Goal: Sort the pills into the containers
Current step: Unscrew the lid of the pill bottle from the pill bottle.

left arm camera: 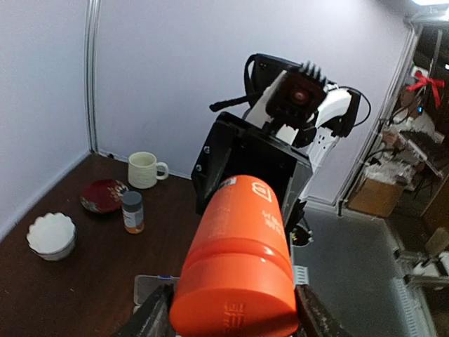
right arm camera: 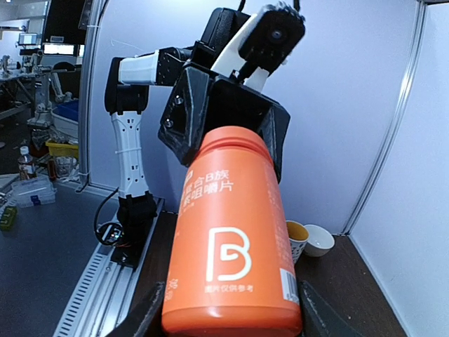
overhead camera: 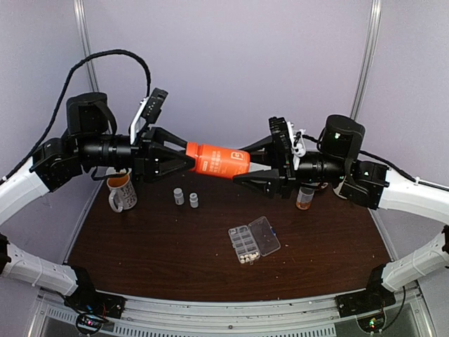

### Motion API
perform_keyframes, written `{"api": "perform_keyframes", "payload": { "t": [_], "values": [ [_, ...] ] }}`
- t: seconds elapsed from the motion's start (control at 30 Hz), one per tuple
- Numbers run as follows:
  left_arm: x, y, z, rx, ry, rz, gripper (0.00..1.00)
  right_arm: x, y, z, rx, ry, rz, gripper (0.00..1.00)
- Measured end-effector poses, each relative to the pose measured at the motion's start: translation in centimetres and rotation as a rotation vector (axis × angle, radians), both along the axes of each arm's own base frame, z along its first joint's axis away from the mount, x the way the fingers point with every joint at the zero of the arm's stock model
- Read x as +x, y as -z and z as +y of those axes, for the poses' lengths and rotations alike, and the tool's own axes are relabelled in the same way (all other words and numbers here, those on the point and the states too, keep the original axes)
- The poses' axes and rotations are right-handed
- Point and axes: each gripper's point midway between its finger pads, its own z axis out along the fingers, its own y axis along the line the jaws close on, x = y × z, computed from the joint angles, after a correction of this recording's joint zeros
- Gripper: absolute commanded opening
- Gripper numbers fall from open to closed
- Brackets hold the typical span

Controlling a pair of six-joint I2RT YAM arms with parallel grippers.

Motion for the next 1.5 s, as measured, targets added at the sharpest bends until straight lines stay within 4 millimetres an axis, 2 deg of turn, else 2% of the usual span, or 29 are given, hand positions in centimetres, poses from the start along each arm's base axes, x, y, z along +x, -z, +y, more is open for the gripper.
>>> {"api": "perform_keyframes", "payload": {
  "t": [0.1,0.2,0.37,0.8,0.93,1.0,1.13,1.2,1.27,1.3,1.47,1.5],
  "values": [
    [0.3,0.1,-0.8,0.0,-0.006,0.208,0.0,0.1,0.0,-0.5,0.007,0.042,-0.063,0.18],
    [0.9,0.0,-1.5,0.017,-0.025,0.38,0.0,0.6,0.2,-1.1,0.013,0.098,-0.123,0.14],
    [1.0,0.1,-1.7,0.013,-0.048,0.566,0.0,0.6,0.6,-1.6,0.039,0.177,-0.24,0.14],
    [1.8,1.7,-2.5,0.049,-0.054,0.79,0.0,0.9,2.0,-2.6,0.015,0.298,-0.453,0.12],
    [1.9,2.1,-2.8,0.071,-0.042,0.814,0.07,0.9,2.4,-3.0,0.003,0.322,-0.496,0.12],
    [1.8,2.3,-2.8,0.082,-0.04,0.823,0.14,0.8,2.6,-3.0,-0.001,0.326,-0.508,0.12],
    [1.6,2.3,-2.8,0.089,-0.034,0.813,0.35,0.7,2.6,-3.0,-0.003,0.316,-0.506,0.13],
    [1.6,2.3,-2.7,0.09,-0.027,0.791,0.39,0.5,2.4,-2.9,-0.004,0.306,-0.488,0.13],
    [1.5,2.1,-2.7,0.088,-0.019,0.768,0.4,0.4,2.3,-2.9,0.0,0.298,-0.47,0.13],
    [1.5,2.1,-2.7,0.088,-0.017,0.762,0.43,0.4,2.3,-2.9,0.002,0.294,-0.461,0.12],
    [1.3,2.0,-2.8,0.089,0.0,0.747,0.96,0.4,2.5,-2.9,-0.002,0.29,-0.427,0.13],
    [1.4,1.7,-2.7,0.085,0.001,0.737,0.97,0.5,2.8,-2.9,-0.012,0.291,-0.418,0.13]
  ]
}}
